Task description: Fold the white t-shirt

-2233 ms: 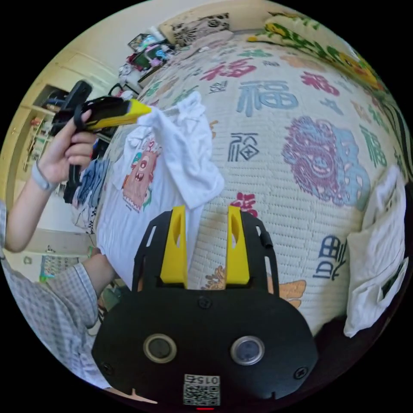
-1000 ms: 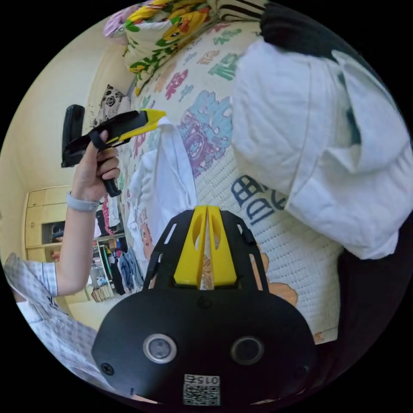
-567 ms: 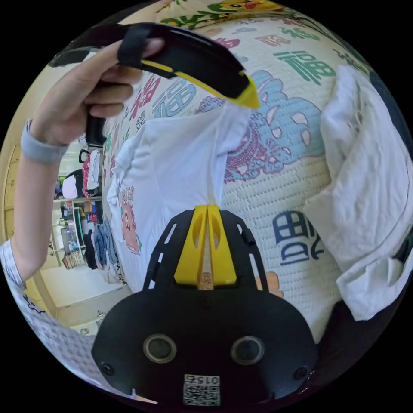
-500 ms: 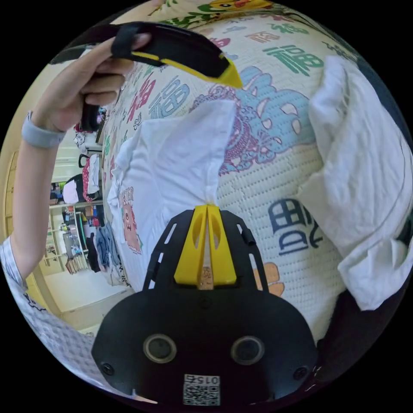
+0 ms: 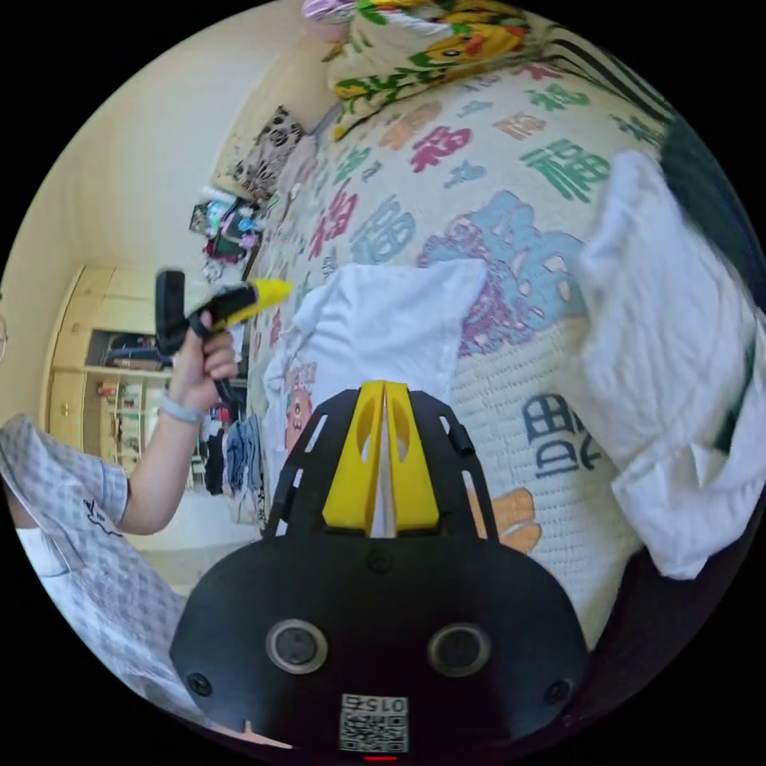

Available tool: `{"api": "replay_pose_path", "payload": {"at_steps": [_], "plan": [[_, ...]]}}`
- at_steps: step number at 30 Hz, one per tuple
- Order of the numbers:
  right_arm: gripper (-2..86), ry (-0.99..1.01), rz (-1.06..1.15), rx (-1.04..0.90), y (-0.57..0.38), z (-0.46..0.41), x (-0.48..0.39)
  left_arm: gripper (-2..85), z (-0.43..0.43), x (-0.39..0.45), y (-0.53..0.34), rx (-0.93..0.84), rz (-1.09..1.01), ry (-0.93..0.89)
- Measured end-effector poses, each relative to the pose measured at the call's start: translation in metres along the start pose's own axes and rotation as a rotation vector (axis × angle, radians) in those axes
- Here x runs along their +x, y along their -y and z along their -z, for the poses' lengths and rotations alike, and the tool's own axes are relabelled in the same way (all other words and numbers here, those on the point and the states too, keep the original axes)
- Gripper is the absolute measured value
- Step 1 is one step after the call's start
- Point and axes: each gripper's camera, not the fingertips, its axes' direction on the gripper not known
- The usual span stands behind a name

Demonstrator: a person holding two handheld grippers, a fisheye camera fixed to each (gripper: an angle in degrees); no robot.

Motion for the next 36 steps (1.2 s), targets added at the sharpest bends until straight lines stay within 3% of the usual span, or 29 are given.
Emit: {"api": "replay_pose_path", "payload": {"at_steps": [3, 6, 9, 14, 19, 23, 30, 36], "plan": [[0.0, 0.021, 0.165, -0.102, 0.031, -0.050, -0.052, 8.1, 0.084, -0.055, -0.094, 0.031, 0.279, 0.263], [0.7, 0.038, 0.322, -0.232, 0.062, -0.119, -0.116, 9.2, 0.160, -0.088, -0.171, 0.011, 0.456, 0.352], [2.1, 0.094, 0.399, -0.391, 0.085, -0.209, -0.180, 9.3, 0.221, -0.101, -0.221, 0.004, 0.504, 0.393], [5.0, -0.049, 0.464, -0.528, 0.094, -0.356, -0.268, 9.8, 0.297, -0.127, -0.266, 0.070, 0.605, 0.268], [6.6, -0.028, 0.357, -0.692, 0.095, -0.463, -0.307, 9.6, 0.363, -0.152, -0.288, 0.142, 0.674, 0.076], [3.4, -0.155, 0.348, -0.787, 0.085, -0.531, -0.327, 3.2, 0.430, -0.164, -0.293, 0.205, 0.687, -0.061], [-0.5, -0.067, 0.373, -0.601, 0.129, -0.561, -0.401, -0.6, 0.597, -0.189, -0.302, 0.526, 0.686, -0.276], [0.4, 0.008, 0.564, -0.534, 0.184, -0.610, -0.496, -0.1, 0.731, -0.234, -0.280, 0.753, 0.652, -0.231]]}}
